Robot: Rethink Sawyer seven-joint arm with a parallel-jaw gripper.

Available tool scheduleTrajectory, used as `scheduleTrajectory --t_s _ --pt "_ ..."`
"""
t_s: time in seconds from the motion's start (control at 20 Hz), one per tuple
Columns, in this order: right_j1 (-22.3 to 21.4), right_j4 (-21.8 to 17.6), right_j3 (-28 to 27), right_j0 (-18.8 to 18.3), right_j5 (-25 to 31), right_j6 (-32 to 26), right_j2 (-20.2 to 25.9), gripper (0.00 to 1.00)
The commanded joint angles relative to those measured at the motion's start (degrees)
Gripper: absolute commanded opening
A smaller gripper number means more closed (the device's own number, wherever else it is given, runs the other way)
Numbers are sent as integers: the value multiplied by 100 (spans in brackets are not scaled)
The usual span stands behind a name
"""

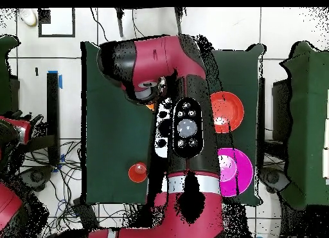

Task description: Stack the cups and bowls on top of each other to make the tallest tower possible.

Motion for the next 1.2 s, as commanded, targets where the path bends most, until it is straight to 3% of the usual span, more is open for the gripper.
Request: scheduleTrajectory --t_s 0.05,1.2 --pt "375 -91 -460 40 415 -606 560 0" --pt "1100 51 -1467 205 604 -363 617 0"
